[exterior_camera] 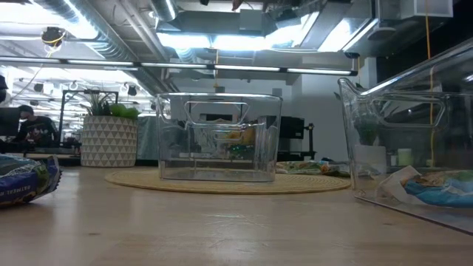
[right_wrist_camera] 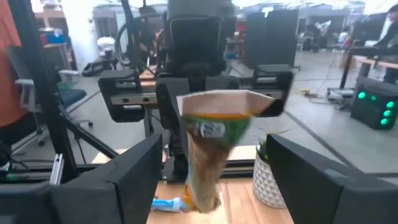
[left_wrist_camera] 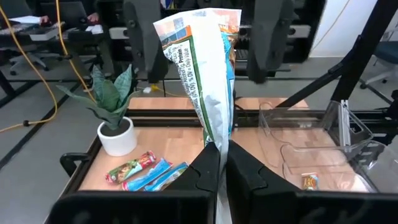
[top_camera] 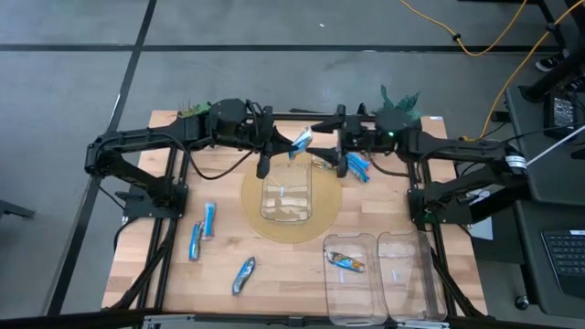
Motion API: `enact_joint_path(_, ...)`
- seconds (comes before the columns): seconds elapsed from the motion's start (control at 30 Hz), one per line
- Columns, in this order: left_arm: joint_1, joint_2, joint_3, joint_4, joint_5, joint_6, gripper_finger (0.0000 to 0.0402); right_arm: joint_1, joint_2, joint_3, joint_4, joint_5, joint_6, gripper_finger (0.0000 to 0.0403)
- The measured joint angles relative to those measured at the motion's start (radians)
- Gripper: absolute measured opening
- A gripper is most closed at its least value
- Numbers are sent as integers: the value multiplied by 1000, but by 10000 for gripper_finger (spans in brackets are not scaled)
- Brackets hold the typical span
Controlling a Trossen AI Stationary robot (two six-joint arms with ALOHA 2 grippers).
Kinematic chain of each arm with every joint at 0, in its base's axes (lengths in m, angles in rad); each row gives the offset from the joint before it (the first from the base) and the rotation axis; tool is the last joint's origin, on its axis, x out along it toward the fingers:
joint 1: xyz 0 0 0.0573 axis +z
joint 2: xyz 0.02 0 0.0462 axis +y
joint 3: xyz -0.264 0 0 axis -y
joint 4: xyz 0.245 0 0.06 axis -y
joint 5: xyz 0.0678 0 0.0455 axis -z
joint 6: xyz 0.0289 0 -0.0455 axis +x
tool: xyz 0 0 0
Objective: Pick and place Granola Bars by type
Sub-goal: Put the yellow granola bar pack into the bottom left transparent bin
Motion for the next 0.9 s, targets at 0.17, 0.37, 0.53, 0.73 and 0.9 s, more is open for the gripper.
enact_joint_path(0.17, 0, 0, 0, 0, 0, 0, 3, -1, 72, 99, -119, -25, -20, 288)
enact_joint_path(0.37, 0, 0, 0, 0, 0, 2, 4, -1, 105, 147, -149, -27, -51, 282)
enact_joint_path(0.53, 0, 0, 0, -2, 0, 2, 4, -2, 103, 149, -145, -27, -53, 253)
enact_joint_path(0.73, 0, 0, 0, -3, -1, 2, 7, -1, 101, 149, -145, -27, -54, 188)
enact_joint_path(0.9, 0, 0, 0, -3, -4, 1, 7, -1, 101, 149, -145, -27, -60, 113)
